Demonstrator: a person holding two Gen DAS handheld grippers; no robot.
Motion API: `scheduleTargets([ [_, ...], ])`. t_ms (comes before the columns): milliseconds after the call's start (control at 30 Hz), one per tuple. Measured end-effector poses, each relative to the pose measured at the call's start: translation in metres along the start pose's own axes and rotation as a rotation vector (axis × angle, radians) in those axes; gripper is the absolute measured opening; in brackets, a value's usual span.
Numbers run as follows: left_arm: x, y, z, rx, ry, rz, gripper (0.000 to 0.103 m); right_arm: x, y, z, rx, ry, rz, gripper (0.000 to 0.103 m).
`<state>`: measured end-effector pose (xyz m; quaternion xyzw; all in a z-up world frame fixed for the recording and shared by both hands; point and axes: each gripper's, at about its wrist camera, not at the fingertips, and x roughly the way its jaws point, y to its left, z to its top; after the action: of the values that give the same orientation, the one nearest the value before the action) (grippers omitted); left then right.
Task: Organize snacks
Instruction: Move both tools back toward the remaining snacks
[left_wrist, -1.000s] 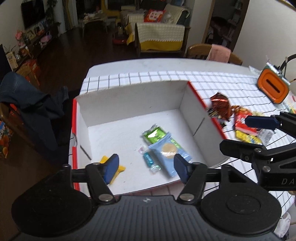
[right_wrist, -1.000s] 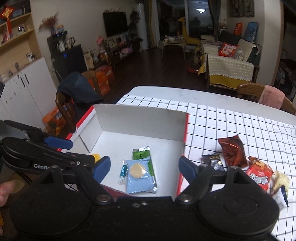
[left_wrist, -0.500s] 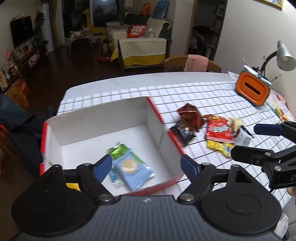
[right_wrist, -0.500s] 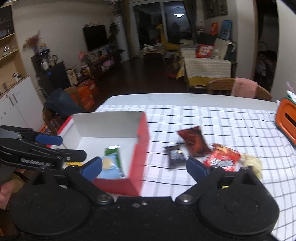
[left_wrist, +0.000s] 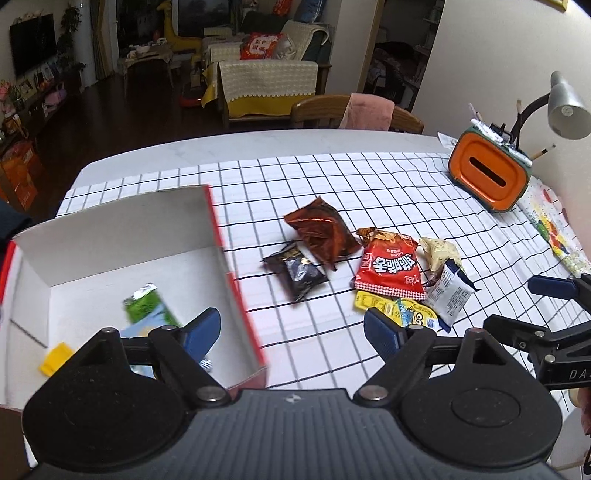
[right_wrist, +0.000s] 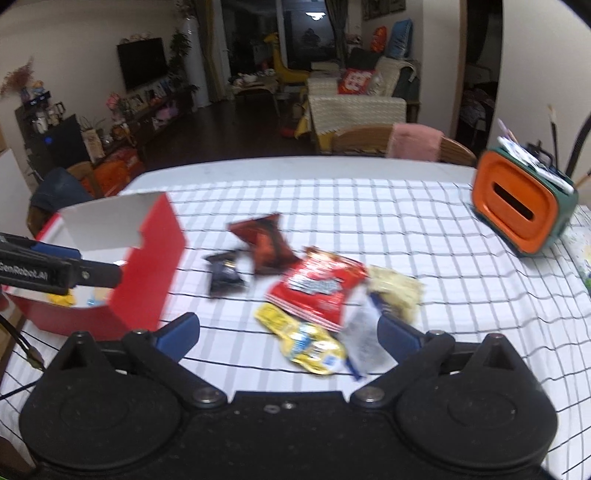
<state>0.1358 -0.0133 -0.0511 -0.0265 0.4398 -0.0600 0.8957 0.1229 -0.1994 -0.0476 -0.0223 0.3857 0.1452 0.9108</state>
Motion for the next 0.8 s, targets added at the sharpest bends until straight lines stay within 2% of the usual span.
scheduleTargets([
  [300, 0.042, -0.040, 0.019, -0.037, 0.040, 0.036, 0.085, 0.036, -0.057, -0.007, 0.049, 0.056, -0.022, 0.101],
  [400, 0.058, -0.046, 0.027, -0.078, 0.060, 0.067, 0.085, 0.048, -0.070, -0.007, 0.086, 0.076, -0.016, 0.100],
  [533, 0.080, -0.047, 0.036, -0.129, 0.093, 0.117, 0.085, 0.062, -0.081, -0.009, 0.194, 0.103, -0.029, 0.098],
  [667, 0.099, -0.047, 0.047, -0.155, 0.120, 0.146, 0.085, 0.078, -0.084, -0.012, 0.328, 0.134, -0.085, 0.091],
  [800, 0.118, -0.044, 0.057, -0.190, 0.158, 0.188, 0.085, 0.091, -0.080, -0.016, 0.414, 0.147, -0.122, 0.090],
])
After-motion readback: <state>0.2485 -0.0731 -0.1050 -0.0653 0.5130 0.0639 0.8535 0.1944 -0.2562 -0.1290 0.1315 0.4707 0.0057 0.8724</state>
